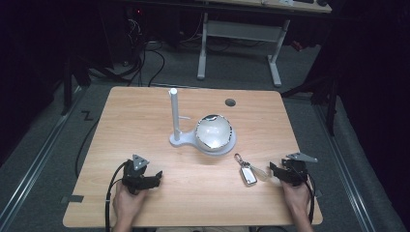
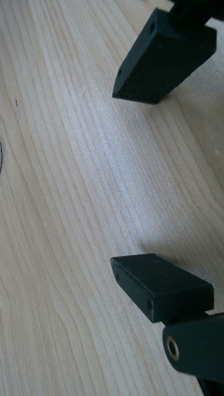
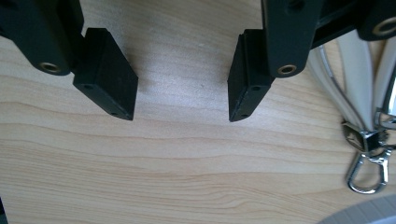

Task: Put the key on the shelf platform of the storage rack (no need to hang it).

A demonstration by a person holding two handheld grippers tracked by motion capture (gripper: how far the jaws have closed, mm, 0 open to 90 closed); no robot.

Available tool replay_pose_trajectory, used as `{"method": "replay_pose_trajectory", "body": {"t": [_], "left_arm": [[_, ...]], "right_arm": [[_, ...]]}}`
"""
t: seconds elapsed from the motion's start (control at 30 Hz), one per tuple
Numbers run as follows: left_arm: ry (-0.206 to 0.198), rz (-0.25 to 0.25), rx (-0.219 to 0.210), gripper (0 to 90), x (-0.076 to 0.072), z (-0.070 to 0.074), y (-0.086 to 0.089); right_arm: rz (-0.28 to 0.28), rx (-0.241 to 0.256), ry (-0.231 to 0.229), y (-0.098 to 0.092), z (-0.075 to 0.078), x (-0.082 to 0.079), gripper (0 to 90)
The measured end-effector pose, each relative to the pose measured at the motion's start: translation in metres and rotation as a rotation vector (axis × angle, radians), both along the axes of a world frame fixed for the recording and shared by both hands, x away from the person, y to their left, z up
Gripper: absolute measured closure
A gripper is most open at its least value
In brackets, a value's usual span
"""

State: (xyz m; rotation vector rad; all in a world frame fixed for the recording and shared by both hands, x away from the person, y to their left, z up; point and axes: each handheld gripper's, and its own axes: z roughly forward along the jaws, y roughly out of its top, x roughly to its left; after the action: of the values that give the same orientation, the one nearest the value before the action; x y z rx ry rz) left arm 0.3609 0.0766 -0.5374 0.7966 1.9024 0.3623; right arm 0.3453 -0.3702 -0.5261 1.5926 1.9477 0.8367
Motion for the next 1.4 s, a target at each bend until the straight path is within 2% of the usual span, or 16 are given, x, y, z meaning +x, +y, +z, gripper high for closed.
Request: {"method": "replay_pose_trajectory", "body": {"t": [0.33,0.67,0.9,1.03,1.23,1.4], "left_arm": [[0.002,0.003,0.000,16.4,0.000,0.000,0.000],[0.000,-0.001,0.003,16.4,0.000,0.000,0.000],[0.002,0.002,0.000,16.4,0.000,0.000,0.000],[0.003,0.004,-0.001,16.4,0.000,0.000,0.000],[0.002,0.003,0.000,16.4,0.000,0.000,0.000],[0.003,0.003,-0.001,16.4,0.000,0.000,0.000]], "right_arm": [[0.048,0.089,-0.041,0.005,0.018,-0.018,43.7],[0.134,0.149,-0.032,0.025,0.024,-0.028,39.5],[0.204,0.132,-0.033,0.045,0.025,-0.029,37.9],[0.235,0.117,-0.018,0.055,0.024,-0.027,35.8],[0.230,0.118,-0.011,0.059,0.022,-0.021,38.1],[0.236,0.100,0.002,0.062,0.017,-0.014,41.2]]}}
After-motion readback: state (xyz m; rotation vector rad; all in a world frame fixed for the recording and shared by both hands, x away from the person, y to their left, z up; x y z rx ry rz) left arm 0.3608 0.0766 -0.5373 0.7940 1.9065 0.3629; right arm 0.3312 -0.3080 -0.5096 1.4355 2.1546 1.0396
